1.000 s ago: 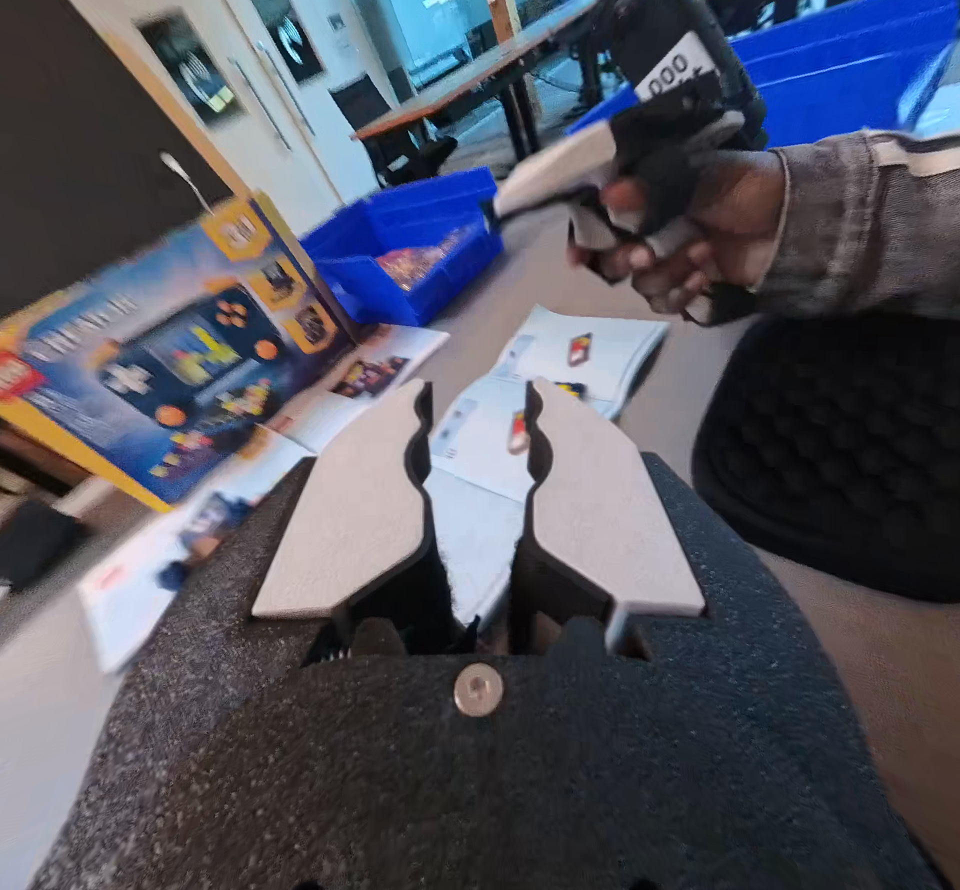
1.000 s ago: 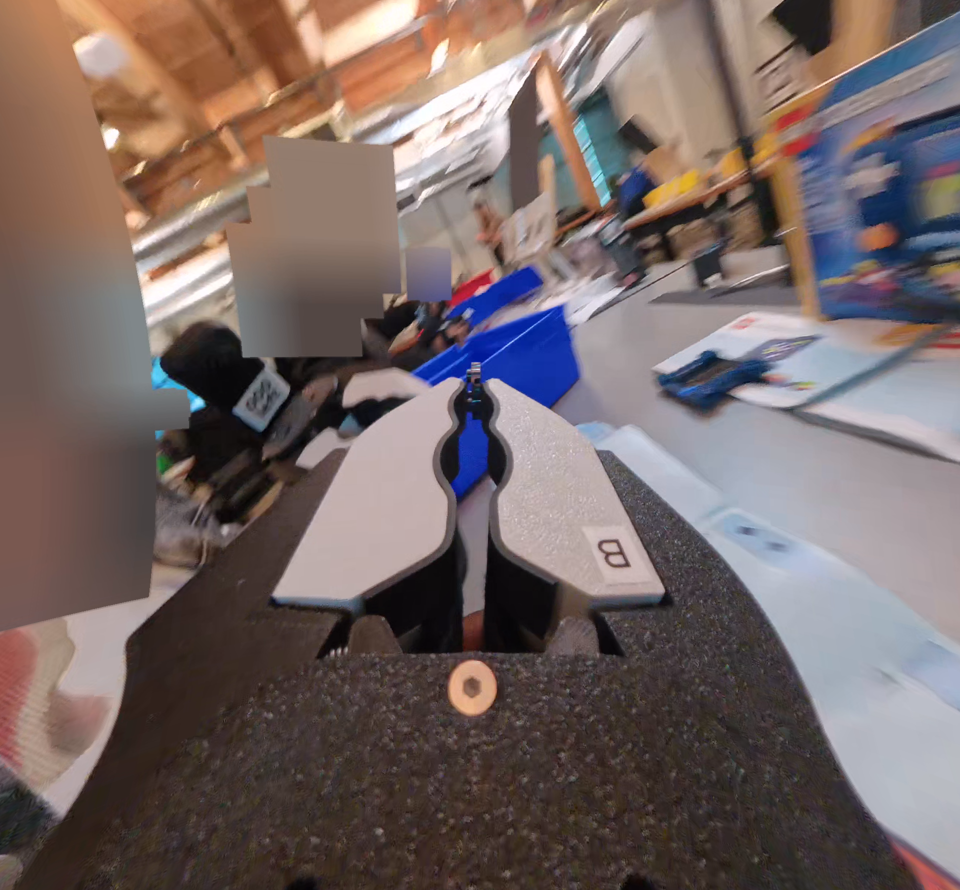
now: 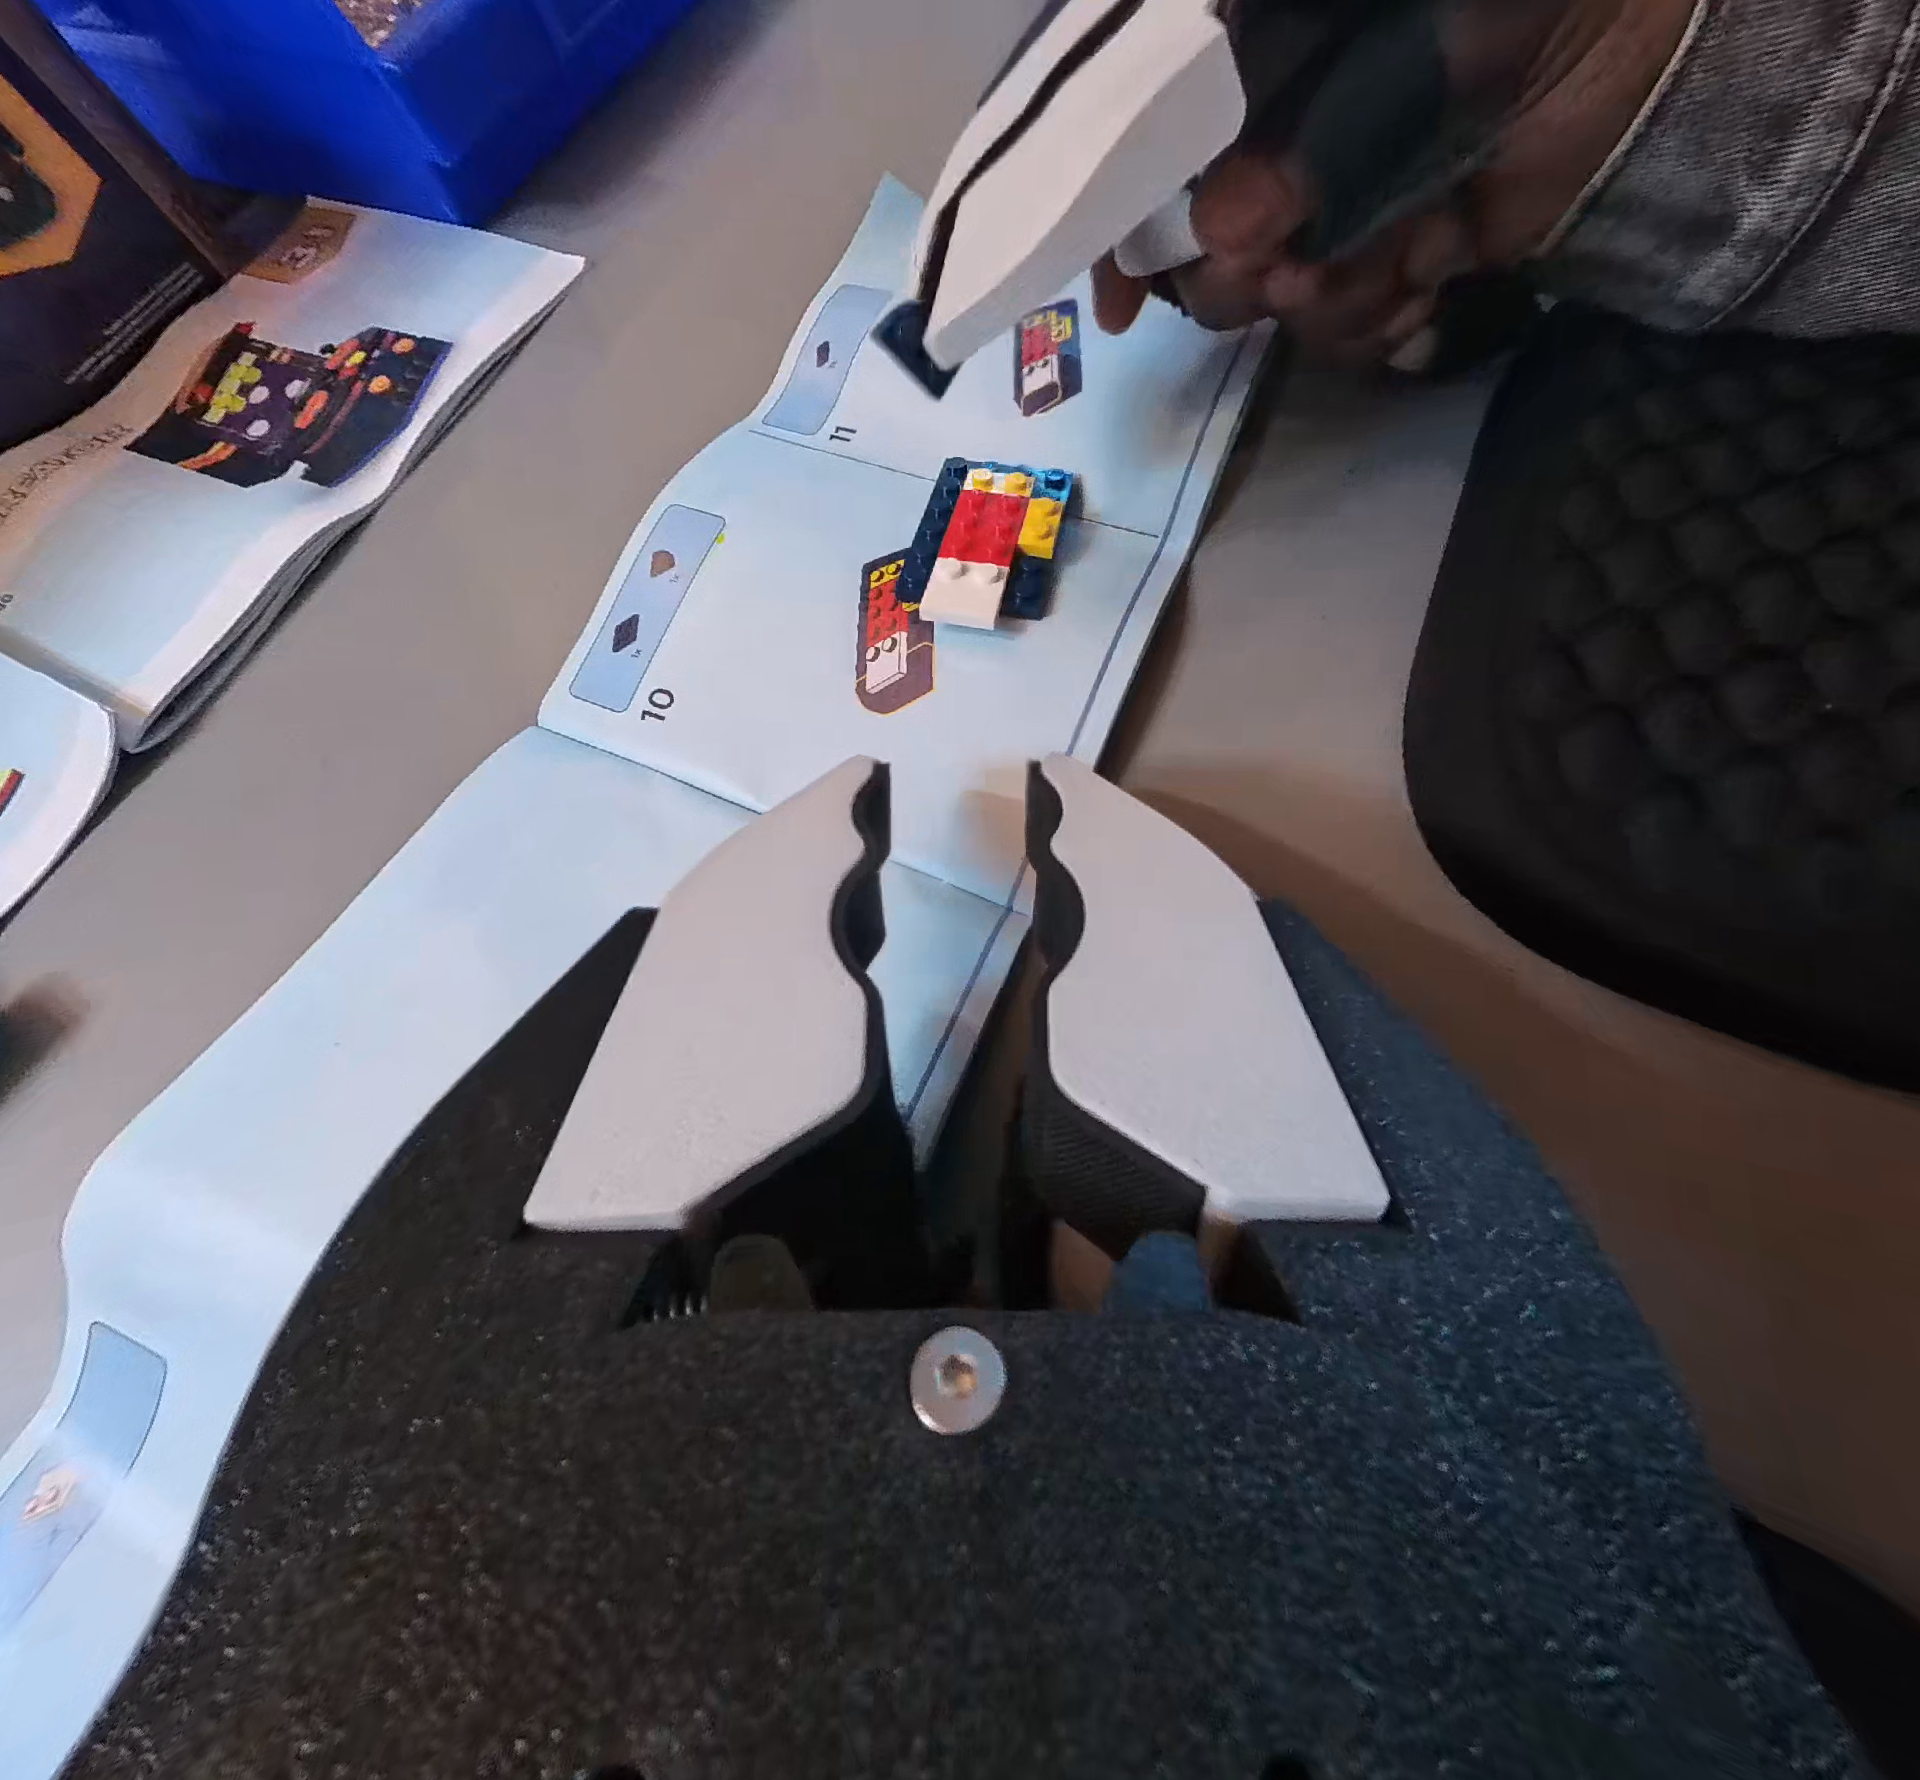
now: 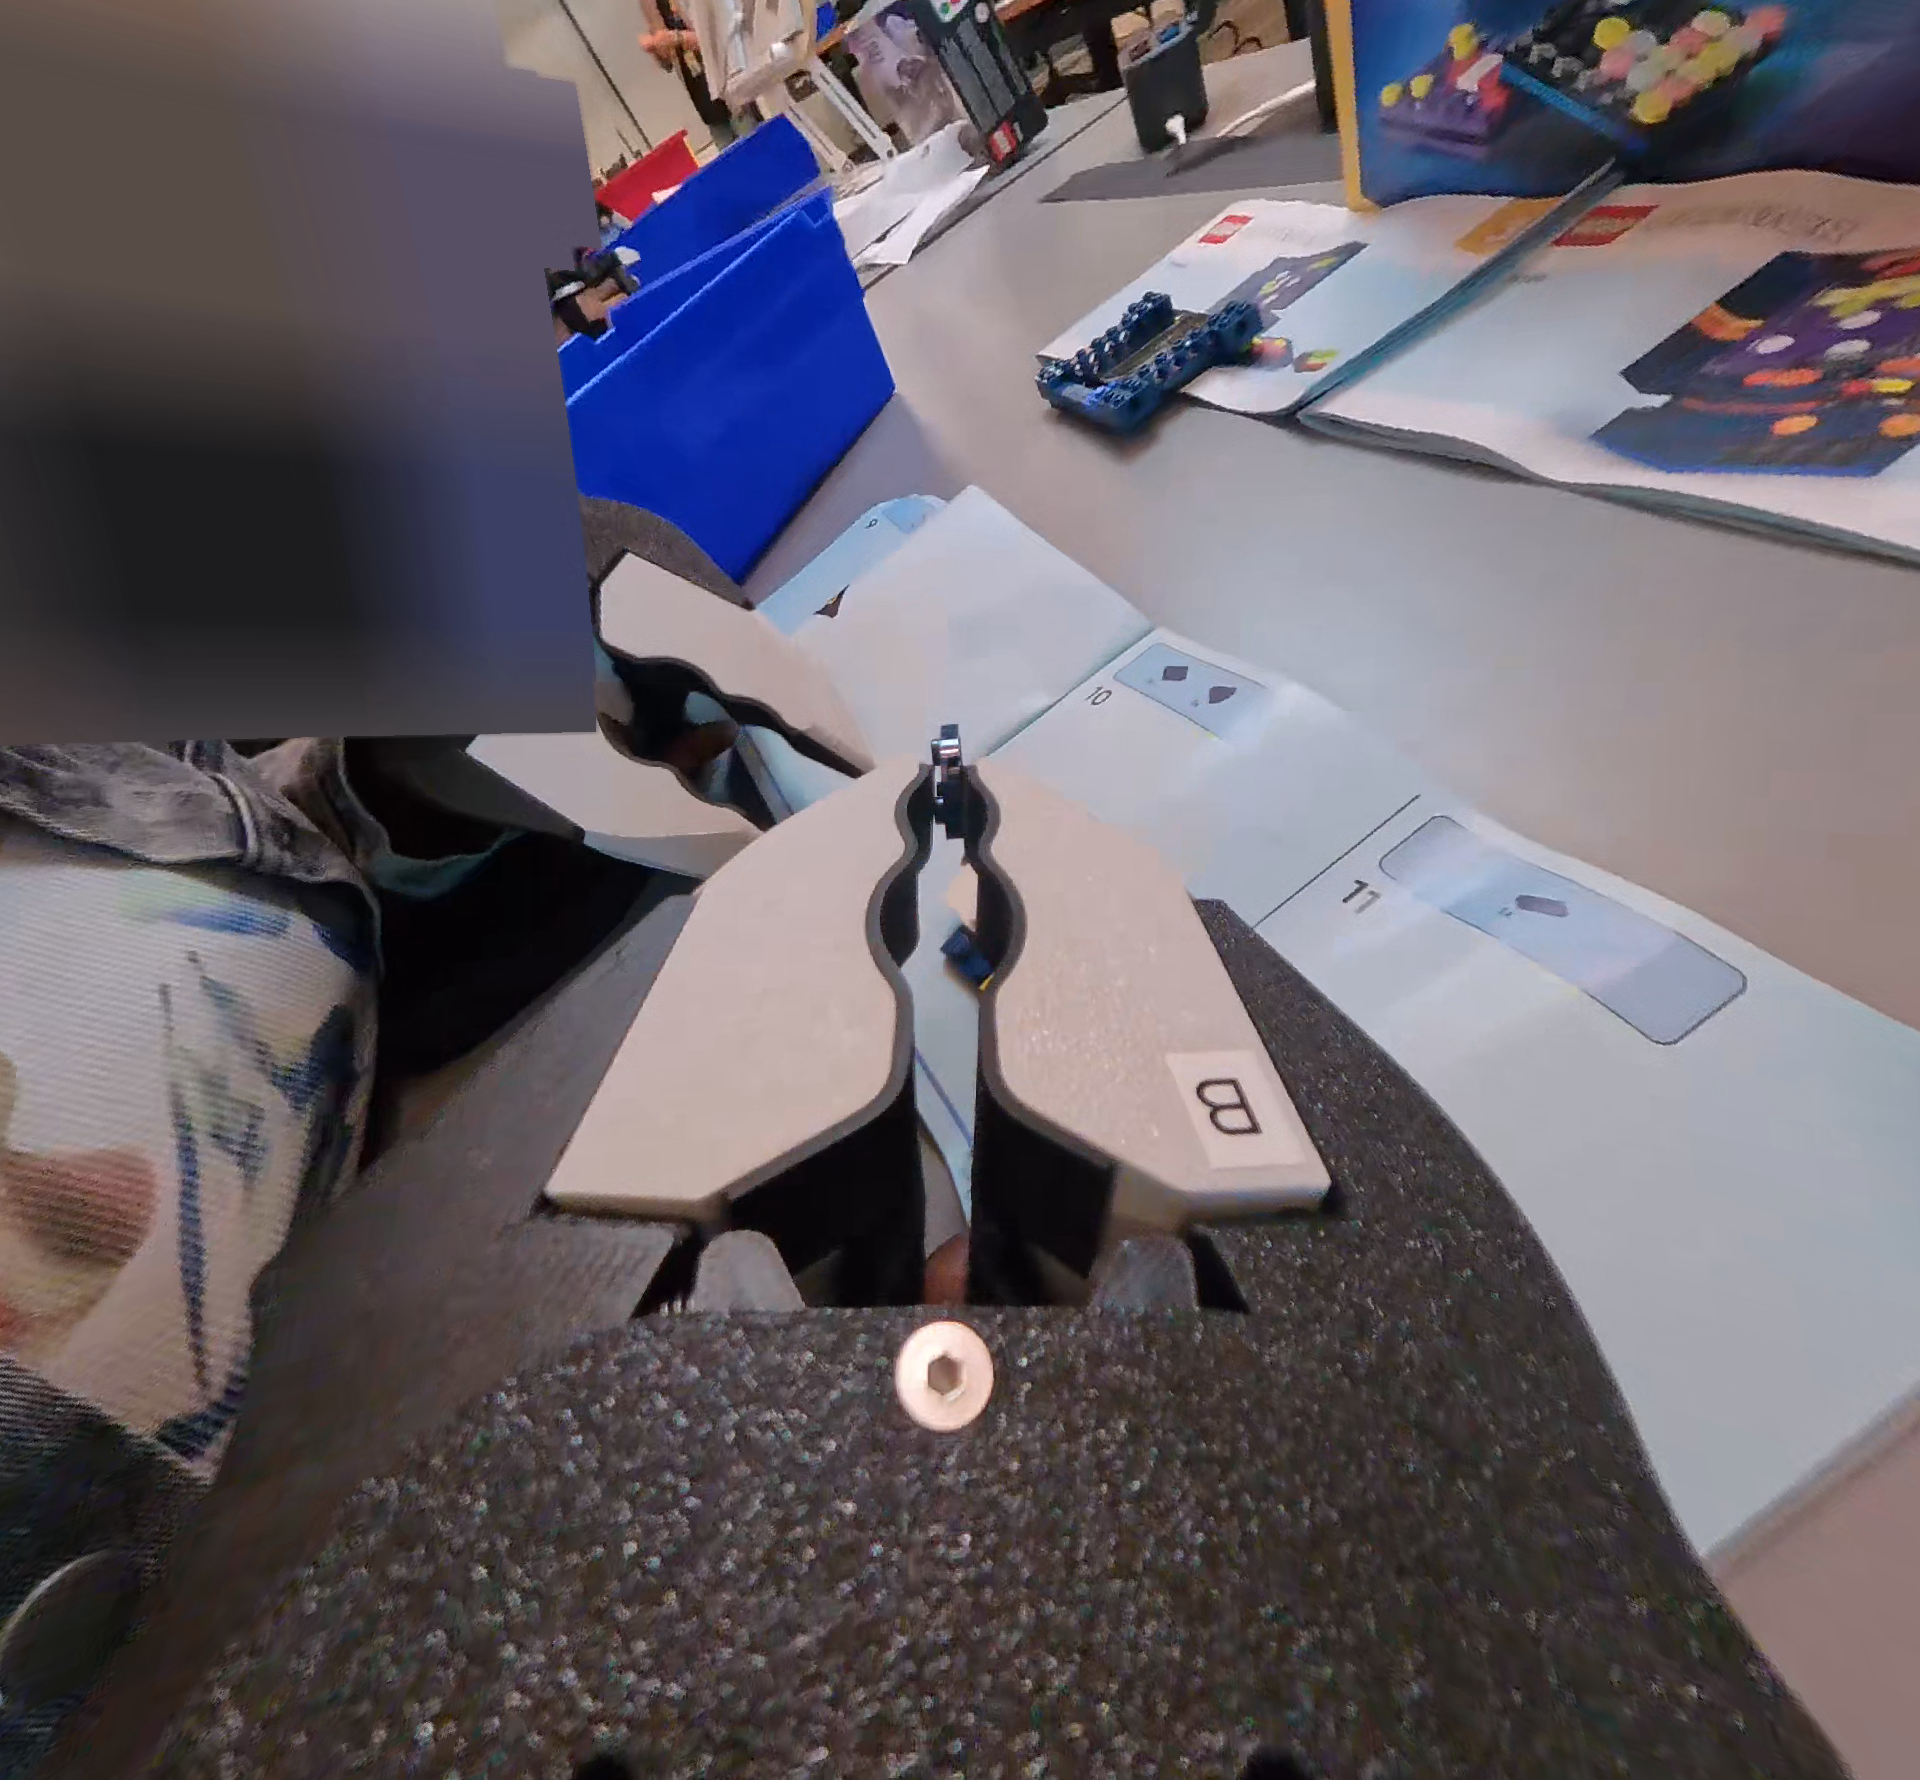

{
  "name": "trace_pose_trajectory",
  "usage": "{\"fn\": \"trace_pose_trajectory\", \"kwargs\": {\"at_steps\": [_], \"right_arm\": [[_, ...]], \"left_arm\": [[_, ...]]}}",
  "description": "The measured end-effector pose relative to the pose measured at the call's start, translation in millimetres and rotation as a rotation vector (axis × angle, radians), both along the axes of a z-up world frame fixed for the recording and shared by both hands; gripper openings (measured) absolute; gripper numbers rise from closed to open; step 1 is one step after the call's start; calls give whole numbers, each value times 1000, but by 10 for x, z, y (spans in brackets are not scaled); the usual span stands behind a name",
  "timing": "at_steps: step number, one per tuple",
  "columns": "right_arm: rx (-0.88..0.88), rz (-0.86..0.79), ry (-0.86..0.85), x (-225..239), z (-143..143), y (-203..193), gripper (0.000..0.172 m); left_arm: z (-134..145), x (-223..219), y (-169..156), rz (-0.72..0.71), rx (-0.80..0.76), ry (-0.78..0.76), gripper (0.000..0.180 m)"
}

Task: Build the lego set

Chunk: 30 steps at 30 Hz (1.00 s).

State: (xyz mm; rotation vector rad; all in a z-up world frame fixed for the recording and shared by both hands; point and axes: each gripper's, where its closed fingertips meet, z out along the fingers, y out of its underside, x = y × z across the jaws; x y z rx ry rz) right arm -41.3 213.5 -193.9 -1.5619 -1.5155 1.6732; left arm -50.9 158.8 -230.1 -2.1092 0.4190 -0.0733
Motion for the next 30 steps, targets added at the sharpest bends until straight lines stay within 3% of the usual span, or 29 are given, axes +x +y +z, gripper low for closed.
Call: {"fn": "trace_pose_trajectory", "kwargs": {"at_steps": [6, 14, 19, 20, 24, 30], "right_arm": [[-75, -85, 10, 6, 25, 174, 5], [137, -110, -181, 7, -277, 204, 5], [127, -140, -209, -2, -315, 255, 5], [121, -168, -215, -3, -321, 298, 7], [113, -221, -224, -2, -328, 386, 43], [236, -177, -317, 33, -471, 341, 57]], "left_arm": [[-67, 6, -9, -12, -47, -16, 22], [-137, 2, -17, -14, -97, -18, 21], [-128, -5, -15, -8, -92, -23, 22], [-131, -4, -14, -9, -93, -20, 22], [-137, 1, -16, -13, -97, -14, 22], [-159, 10, -22, -20, -109, -3, 23]]}}
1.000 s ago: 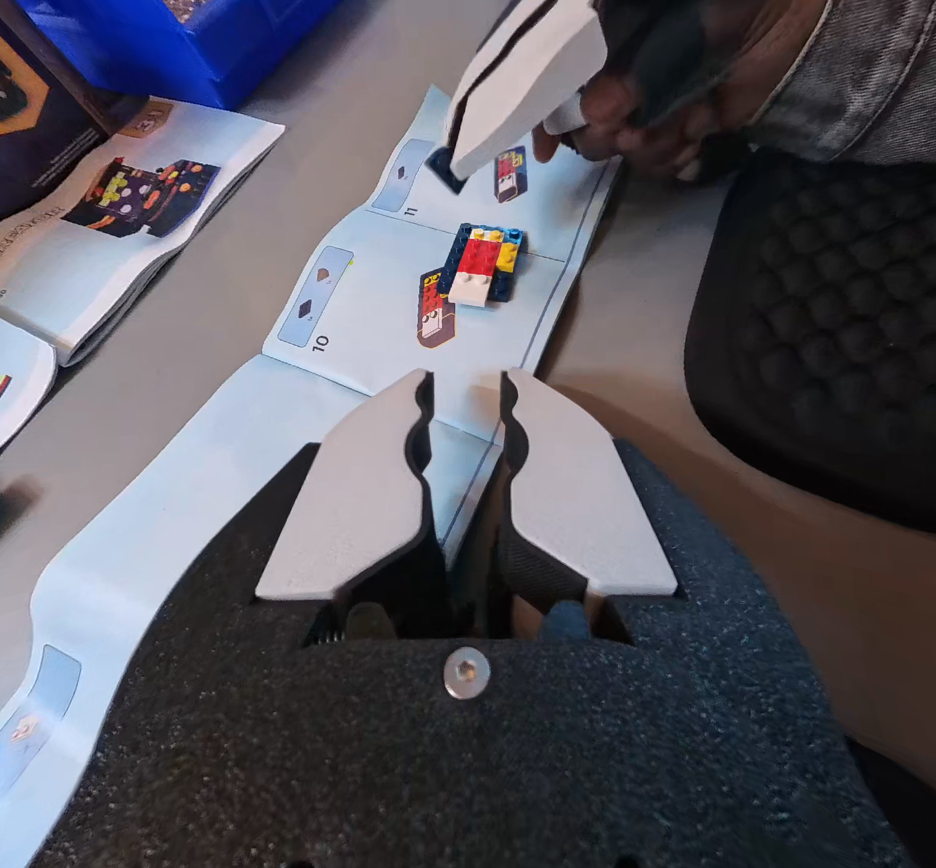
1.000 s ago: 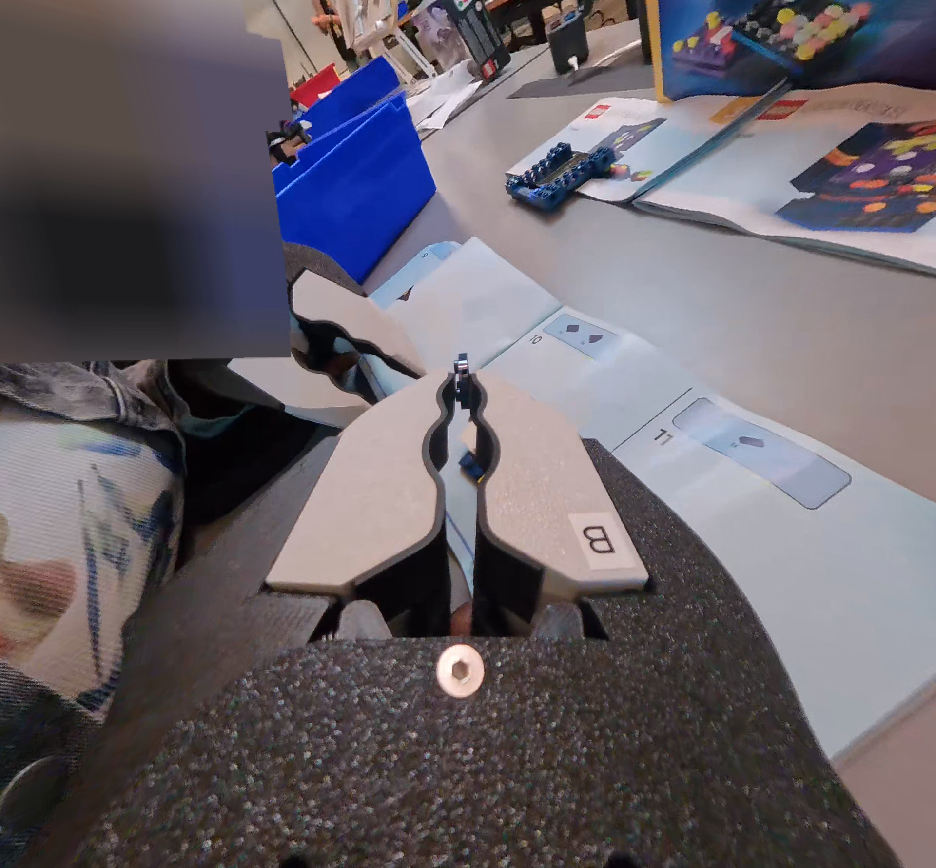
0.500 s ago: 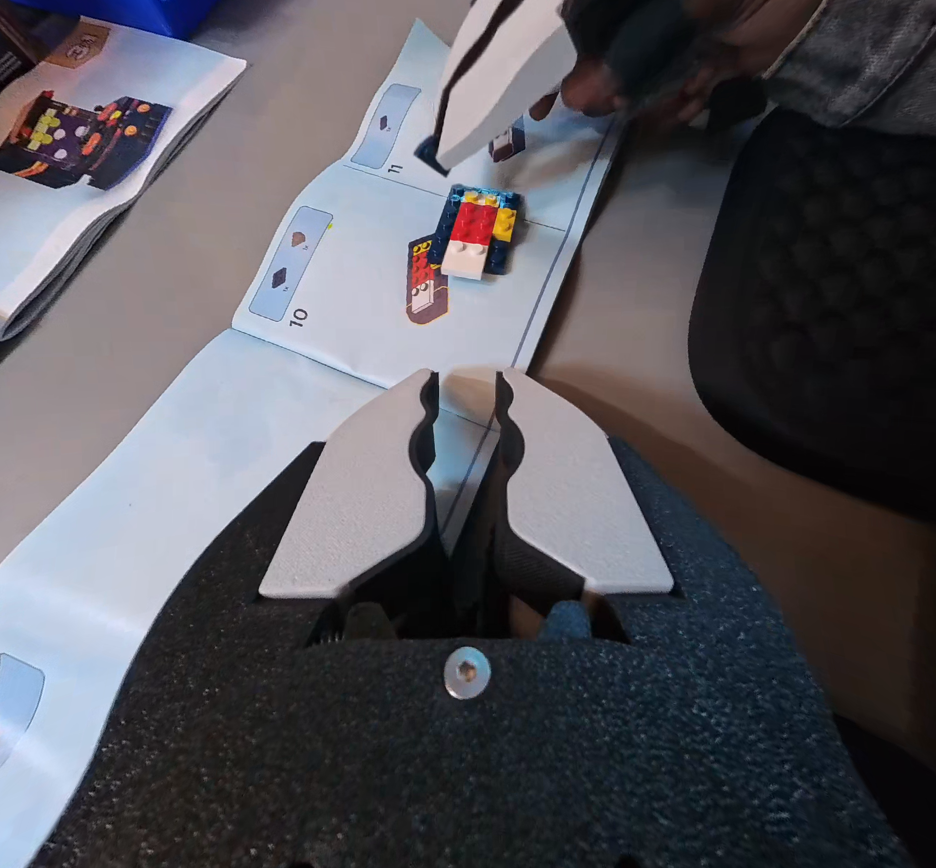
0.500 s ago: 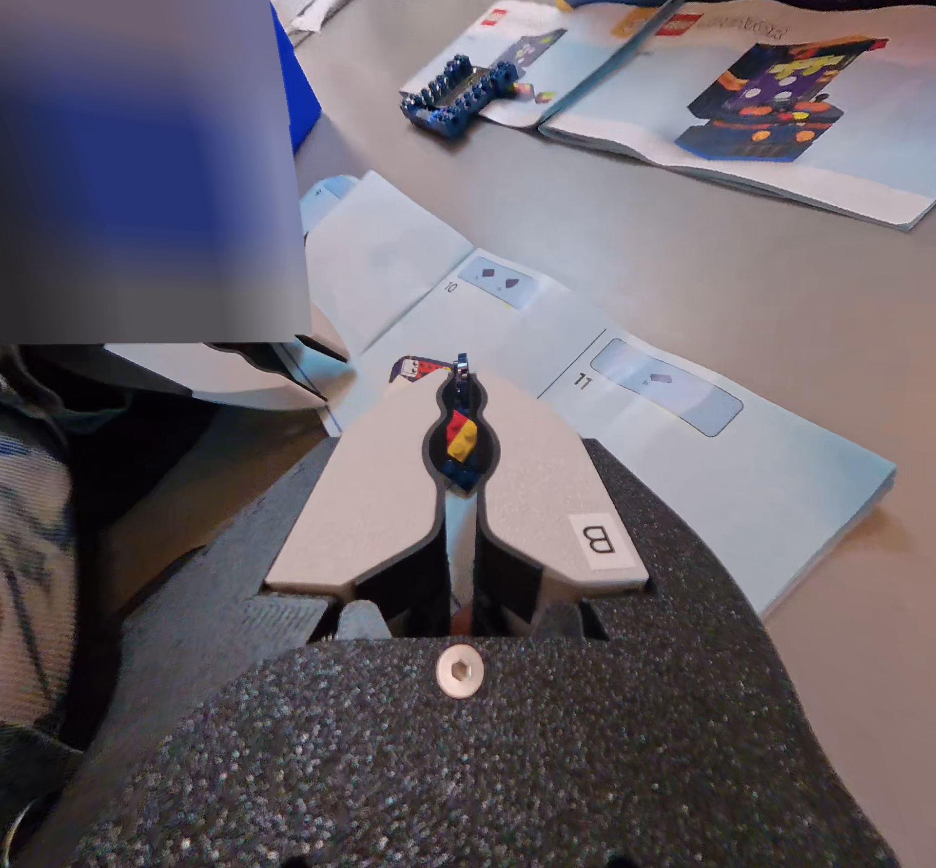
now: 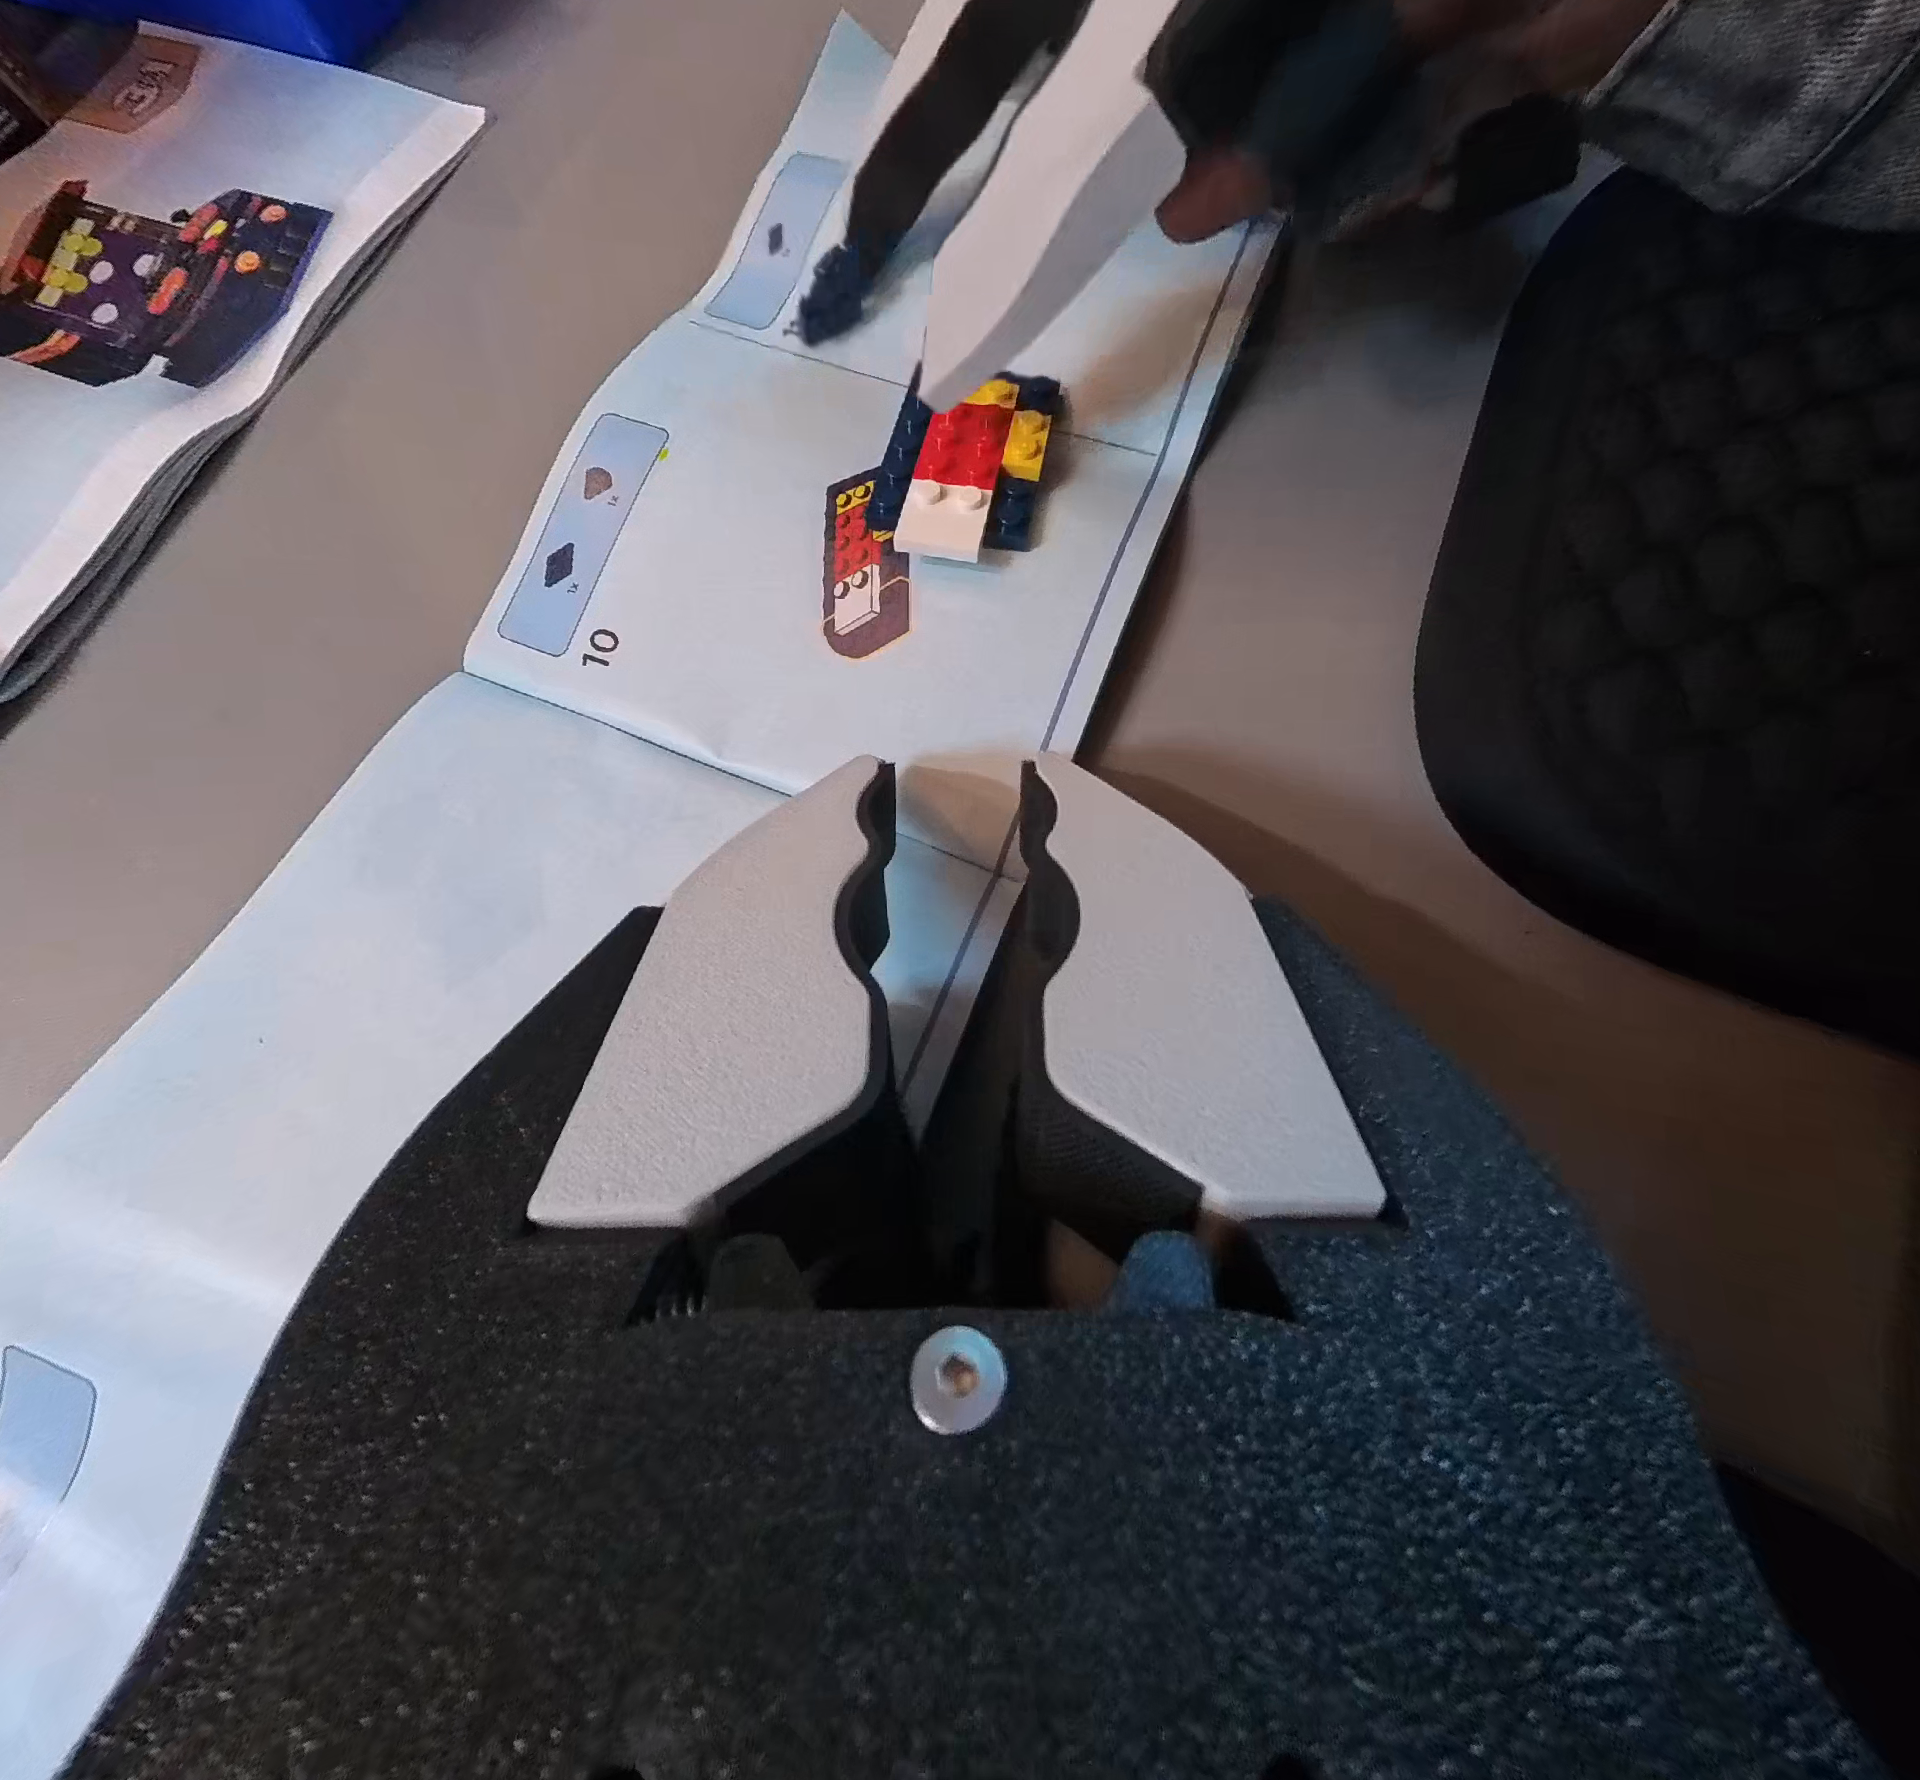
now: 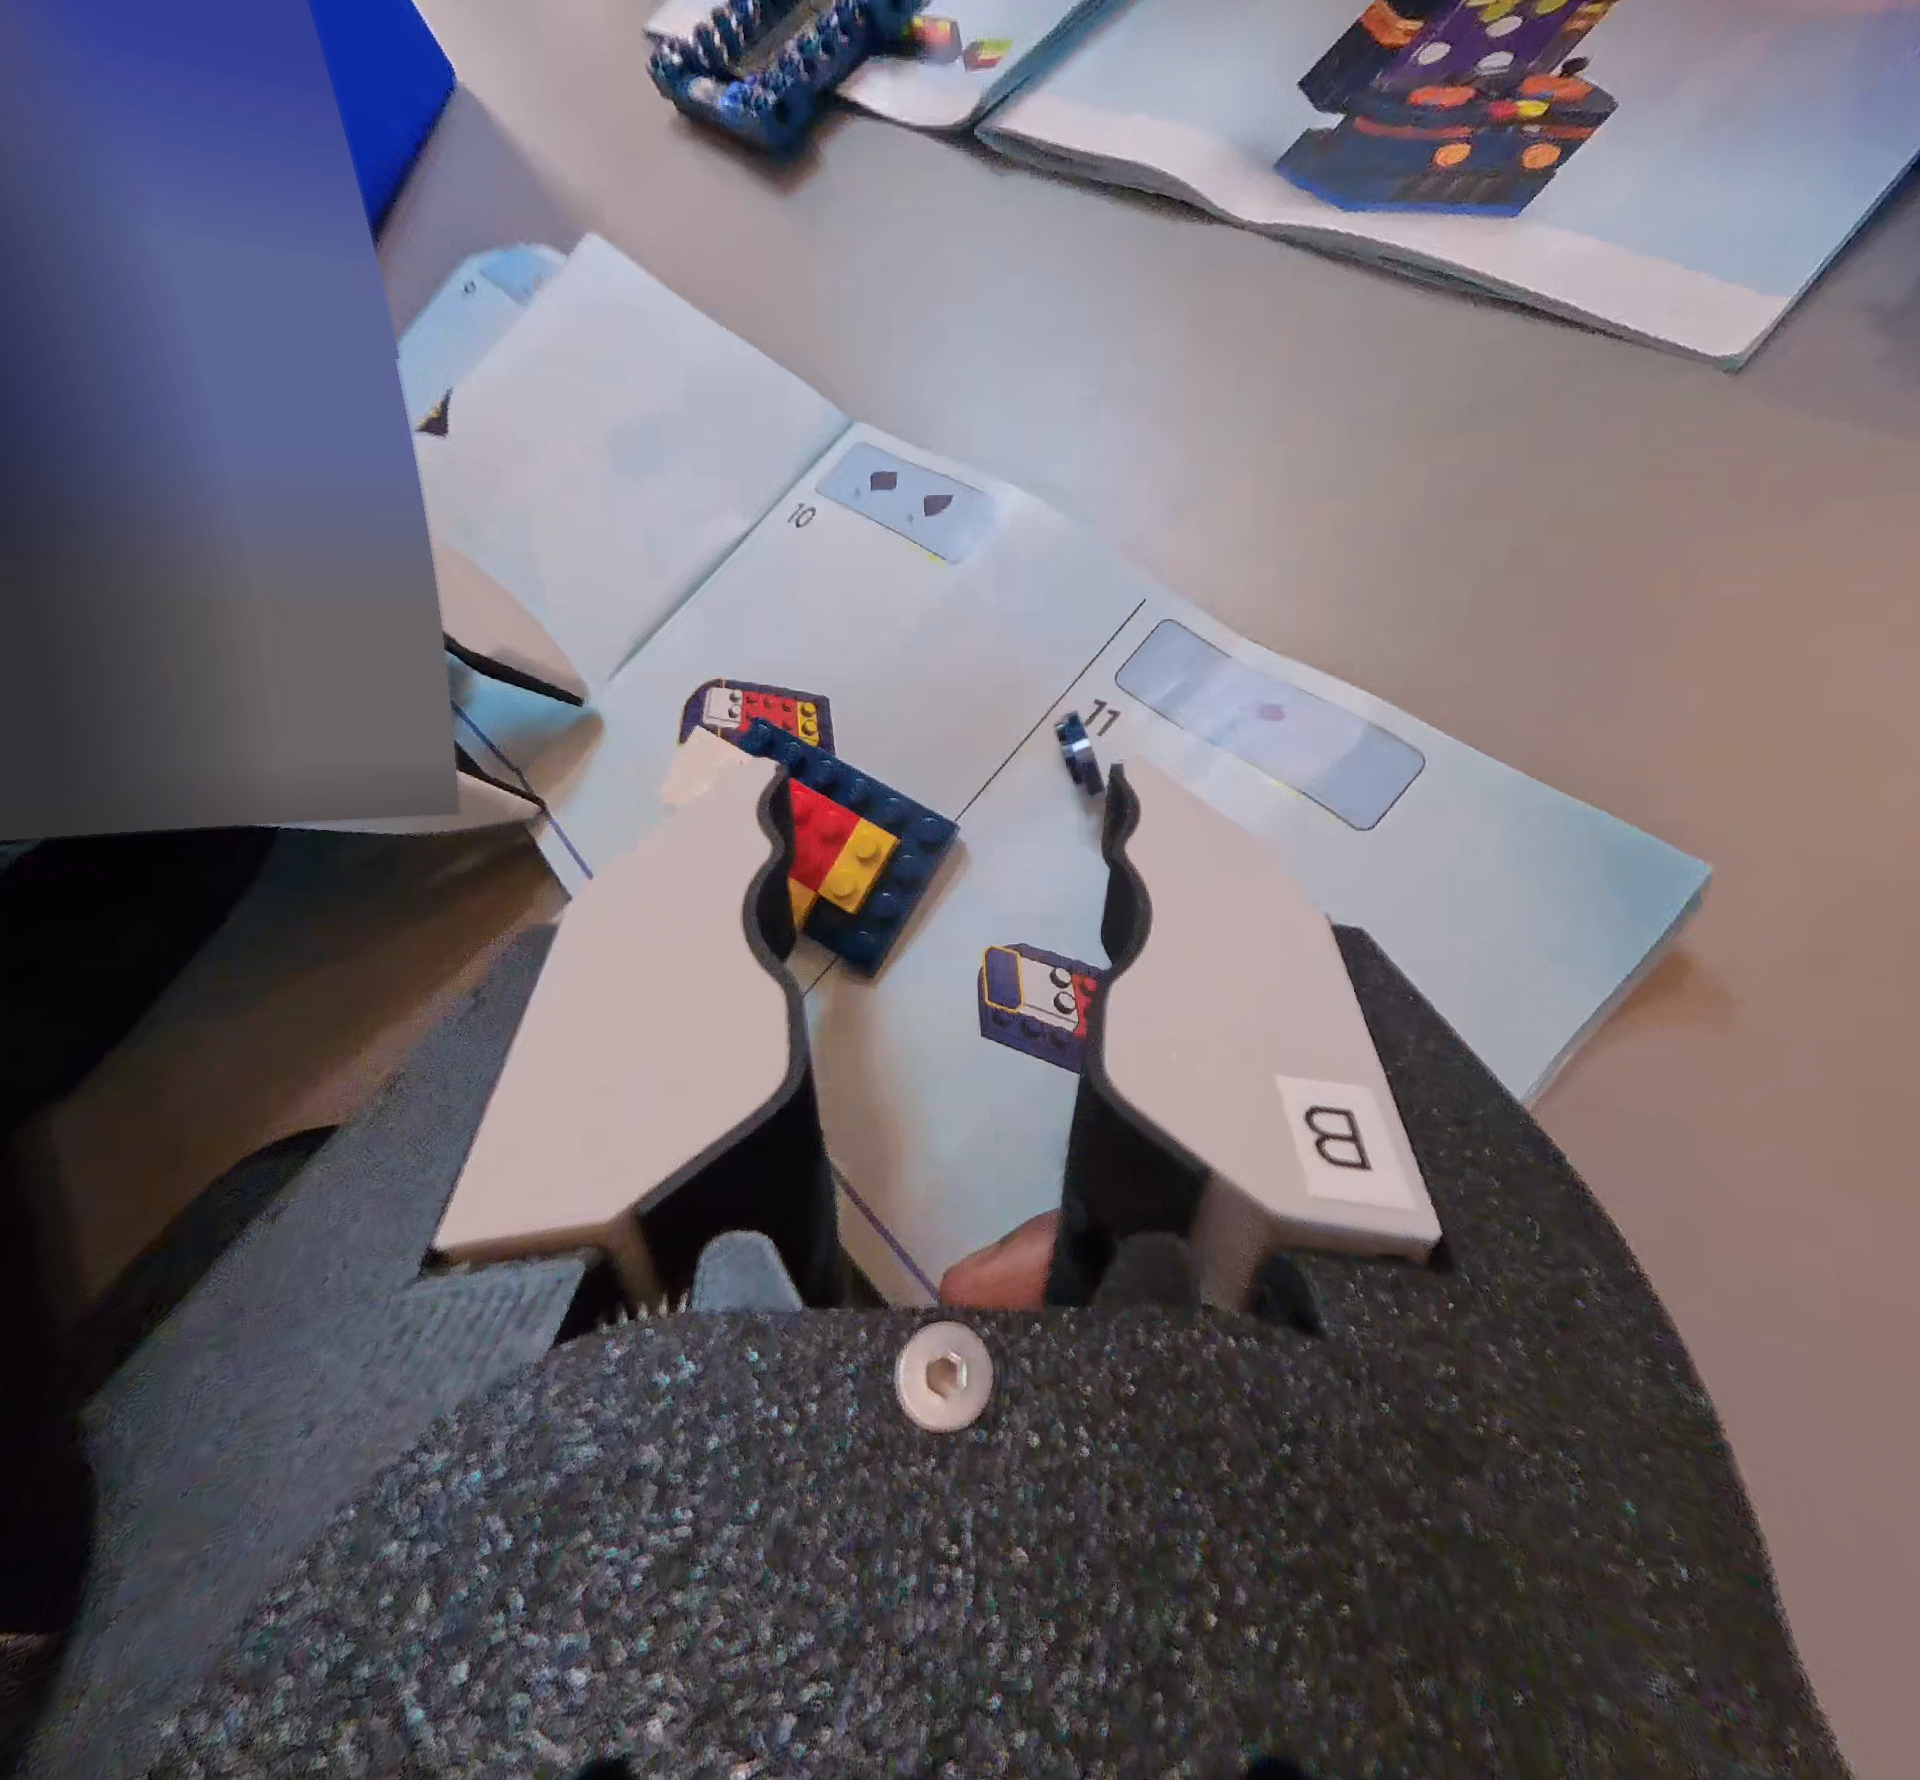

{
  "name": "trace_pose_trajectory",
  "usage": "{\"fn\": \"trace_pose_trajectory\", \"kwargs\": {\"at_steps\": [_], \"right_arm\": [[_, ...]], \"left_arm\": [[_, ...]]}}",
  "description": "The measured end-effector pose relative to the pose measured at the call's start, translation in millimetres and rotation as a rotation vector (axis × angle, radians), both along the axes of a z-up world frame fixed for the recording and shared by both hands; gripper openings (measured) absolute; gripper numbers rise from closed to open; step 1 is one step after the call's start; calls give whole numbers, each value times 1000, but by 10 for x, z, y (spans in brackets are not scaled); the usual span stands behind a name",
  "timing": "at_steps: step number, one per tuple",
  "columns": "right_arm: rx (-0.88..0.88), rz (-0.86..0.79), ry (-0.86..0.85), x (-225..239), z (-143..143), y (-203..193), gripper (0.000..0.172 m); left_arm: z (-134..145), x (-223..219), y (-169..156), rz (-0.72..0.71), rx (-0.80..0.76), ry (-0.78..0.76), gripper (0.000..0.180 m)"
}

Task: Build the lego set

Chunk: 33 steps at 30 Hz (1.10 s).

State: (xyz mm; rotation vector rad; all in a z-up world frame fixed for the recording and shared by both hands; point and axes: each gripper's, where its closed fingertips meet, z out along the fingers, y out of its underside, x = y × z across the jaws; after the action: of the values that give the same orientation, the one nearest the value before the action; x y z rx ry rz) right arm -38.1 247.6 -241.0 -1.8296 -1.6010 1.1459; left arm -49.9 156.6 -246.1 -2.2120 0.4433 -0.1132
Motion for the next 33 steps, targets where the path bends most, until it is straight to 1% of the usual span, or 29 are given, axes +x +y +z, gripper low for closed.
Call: {"fn": "trace_pose_trajectory", "kwargs": {"at_steps": [3, 4, 5, 6, 8, 9, 10, 11, 12, 14, 16, 19, 21, 25, 29, 33], "right_arm": [[78, -23, -21, 25, -5, 71, 60], [104, -30, -19, 29, 7, 97, 63], [132, -19, -3, 29, 37, 102, 70], [161, 28, 32, 27, 94, 62, 76], [224, 171, 109, 51, 220, -90, 76], [269, 227, 121, 81, 244, -134, 78], [310, 279, 120, 118, 240, -170, 75], [338, 326, 119, 147, 222, -212, 64], [352, 355, 120, 157, 199, -243, 59], [334, 403, 105, 164, 142, -307, 57], [321, 439, 62, 175, 88, -323, 59], [340, 512, 34, 169, 92, -311, 61], [318, 561, 34, 144, 89, -320, 58], [281, 555, -11, 143, -65, -259, 53], [322, 559, -10, 161, -85, -264, 36], [313, 561, -31, 176, -87, -301, 35]], "left_arm": [[-2, 3, 0, -2, -2, 0, 23], [-2, 2, 0, -1, -3, -1, 23], [-4, 0, 1, 0, -4, -2, 23], [-4, 1, 1, 0, -4, -2, 23], [-7, 0, 1, 0, -7, -1, 23], [-8, -1, 2, 1, -8, -2, 23], [-8, -1, 2, 1, -7, -2, 23], [-8, -1, 2, 1, -7, 0, 23], [-9, 0, 1, 0, -7, 1, 23], [-13, 1, 1, -1, -10, 2, 23], [-17, 1, 1, -1, -14, 0, 23], [-18, 1, 1, -1, -15, 0, 23], [-18, 2, 1, -3, -14, 1, 23], [-19, 5, -1, -4, -15, 2, 23], [-19, 7, -2, -6, -14, 5, 23], [-23, 9, -5, -9, -15, 9, 23]]}}
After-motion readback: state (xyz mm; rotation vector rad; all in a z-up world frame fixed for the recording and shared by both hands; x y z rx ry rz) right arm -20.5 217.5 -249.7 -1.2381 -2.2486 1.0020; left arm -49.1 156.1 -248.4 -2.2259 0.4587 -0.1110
